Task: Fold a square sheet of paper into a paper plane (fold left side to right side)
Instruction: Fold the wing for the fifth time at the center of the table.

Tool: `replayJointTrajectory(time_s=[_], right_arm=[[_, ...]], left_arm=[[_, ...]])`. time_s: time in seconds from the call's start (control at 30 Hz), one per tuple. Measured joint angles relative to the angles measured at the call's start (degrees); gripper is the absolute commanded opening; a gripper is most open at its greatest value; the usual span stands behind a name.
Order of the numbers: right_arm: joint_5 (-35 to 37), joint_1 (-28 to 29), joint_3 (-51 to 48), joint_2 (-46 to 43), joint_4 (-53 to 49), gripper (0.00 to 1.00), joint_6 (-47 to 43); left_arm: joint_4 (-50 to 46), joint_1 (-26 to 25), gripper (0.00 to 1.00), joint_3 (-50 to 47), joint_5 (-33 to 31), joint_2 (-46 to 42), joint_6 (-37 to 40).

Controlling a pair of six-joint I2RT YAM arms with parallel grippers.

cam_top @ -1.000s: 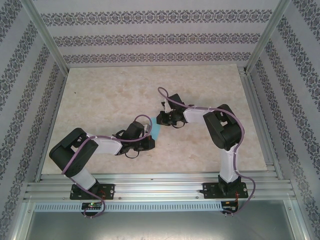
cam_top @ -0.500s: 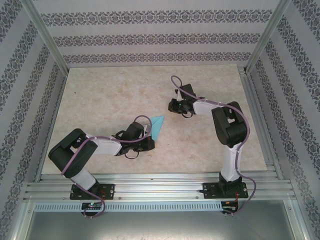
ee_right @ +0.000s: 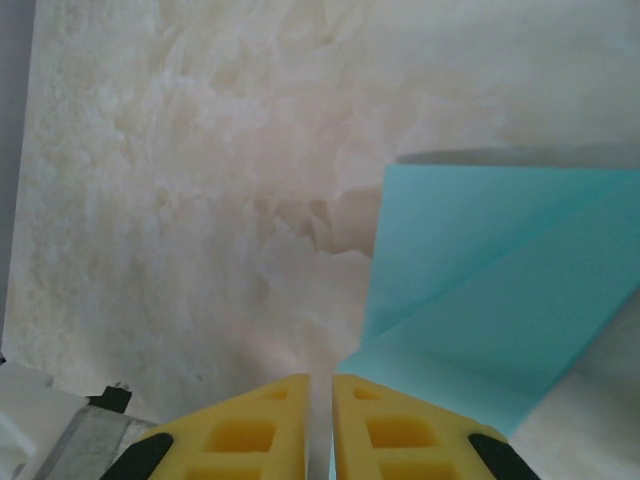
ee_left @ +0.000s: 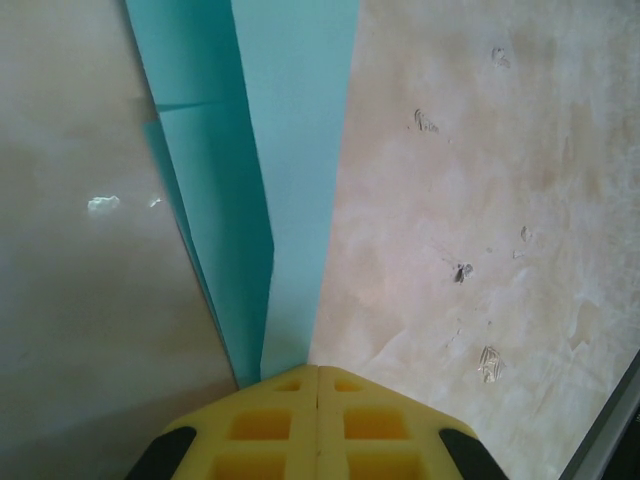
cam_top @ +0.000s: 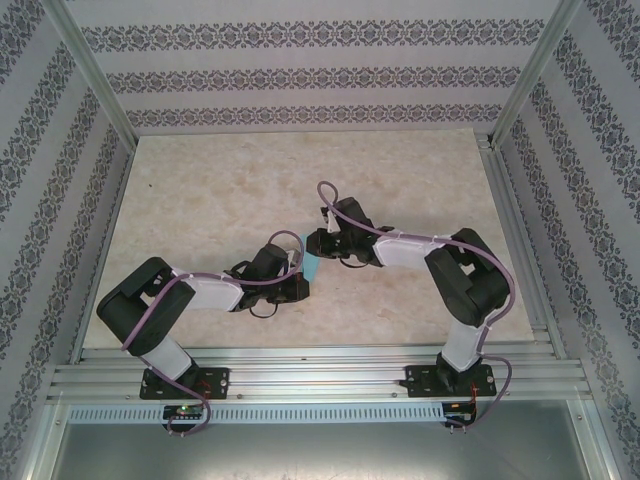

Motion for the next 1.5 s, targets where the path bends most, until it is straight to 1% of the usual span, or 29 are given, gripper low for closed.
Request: replayJointTrajectory(time_s=[0.13, 0.23, 0.43, 0.77, 1.2, 1.4, 1.5], right_arm=[[-0.5, 0.1, 0.0, 4.2, 1.2, 0.14, 1.9], [-0.3, 0.1, 0.2, 5.7, 0.9, 0.14, 2.6], [1.1, 0.4, 2.3, 5.9, -4.0, 0.14, 2.8], [0.5, 0.5, 3.1, 6.1, -6.2, 0.14, 3.0], [-1.7, 0.4, 3.2, 6.4, -6.4, 0.14, 3.1], [-1.6, 0.3, 3.1, 6.7, -5.1, 0.14, 3.1], [-1.3, 0.3, 3.1, 6.7, -4.6, 0.14, 3.1]], left_arm=[[-0.2, 0.0, 0.04, 0.1, 0.0, 0.0, 0.6], [-0.8, -0.2, 0.04, 0.4, 0.0, -0.1, 1.3], [-2.1, -1.4, 0.04, 0.4, -0.2, -0.8, 3.1], [-2.6, -3.0, 0.04, -1.1, -1.4, -2.5, 4.2], [1.2, -4.8, 0.04, -6.2, -1.6, -5.8, 2.5], [0.1, -5.9, 0.04, -8.8, -0.5, -9.1, 1.8], [-2.5, -6.1, 0.03, -9.2, 0.0, -10.9, 1.4]])
